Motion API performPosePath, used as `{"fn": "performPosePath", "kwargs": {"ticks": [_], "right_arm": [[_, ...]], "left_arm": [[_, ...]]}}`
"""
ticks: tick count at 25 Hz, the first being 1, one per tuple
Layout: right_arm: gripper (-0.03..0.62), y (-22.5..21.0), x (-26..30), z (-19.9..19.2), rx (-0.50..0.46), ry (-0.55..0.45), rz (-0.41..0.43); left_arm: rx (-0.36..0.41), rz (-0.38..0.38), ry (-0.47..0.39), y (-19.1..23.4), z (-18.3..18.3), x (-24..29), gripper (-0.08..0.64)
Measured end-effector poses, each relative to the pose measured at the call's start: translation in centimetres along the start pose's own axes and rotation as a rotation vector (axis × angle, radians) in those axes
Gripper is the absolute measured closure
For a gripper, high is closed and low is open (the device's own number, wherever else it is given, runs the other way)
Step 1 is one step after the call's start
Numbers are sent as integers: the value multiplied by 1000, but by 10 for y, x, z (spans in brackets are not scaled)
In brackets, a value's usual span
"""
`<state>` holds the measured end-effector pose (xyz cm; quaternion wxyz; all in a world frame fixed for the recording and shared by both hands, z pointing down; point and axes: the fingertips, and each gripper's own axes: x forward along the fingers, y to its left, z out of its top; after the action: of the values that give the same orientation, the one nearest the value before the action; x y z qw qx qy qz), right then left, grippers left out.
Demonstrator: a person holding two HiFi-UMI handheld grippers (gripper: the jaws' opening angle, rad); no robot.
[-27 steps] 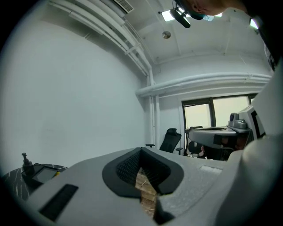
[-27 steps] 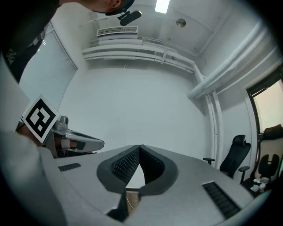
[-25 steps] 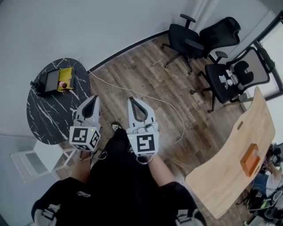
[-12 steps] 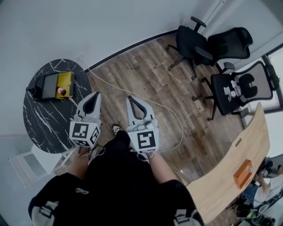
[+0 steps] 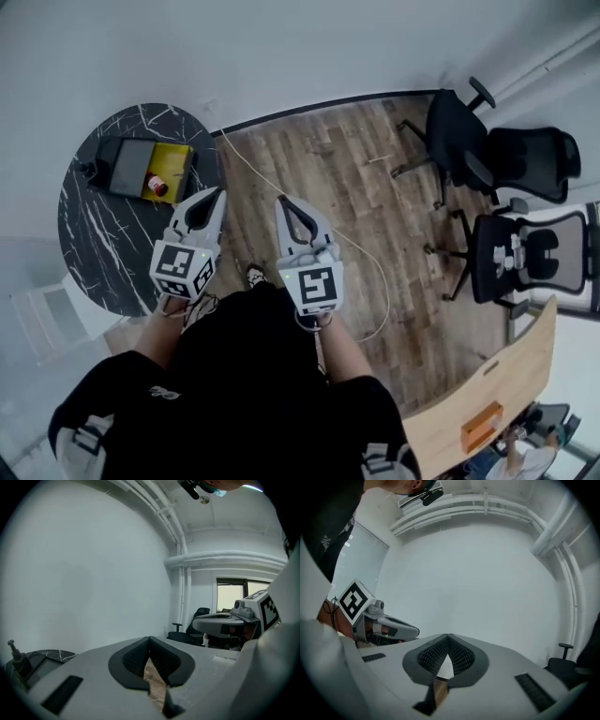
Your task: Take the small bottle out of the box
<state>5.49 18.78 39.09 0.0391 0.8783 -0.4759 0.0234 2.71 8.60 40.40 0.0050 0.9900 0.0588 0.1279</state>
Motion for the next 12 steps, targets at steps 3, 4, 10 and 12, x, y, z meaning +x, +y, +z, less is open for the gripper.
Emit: {"fn": "performPosePath", "kwargs": {"ticks": [3,4,10,12], "right_arm": [[597,15,36,-5,6,12,74],[597,20,47,-5,7,16,102],[597,39,123,-7,10,18,251],[596,47,153,-10,12,33,306]], "left_arm": [[-25,48,27,30,-8,0,561],[-38,65,32,39,-10,0,561],[-89,168,52,96,-20,14,561],[-120,206,59,124,-24,21,561]]}}
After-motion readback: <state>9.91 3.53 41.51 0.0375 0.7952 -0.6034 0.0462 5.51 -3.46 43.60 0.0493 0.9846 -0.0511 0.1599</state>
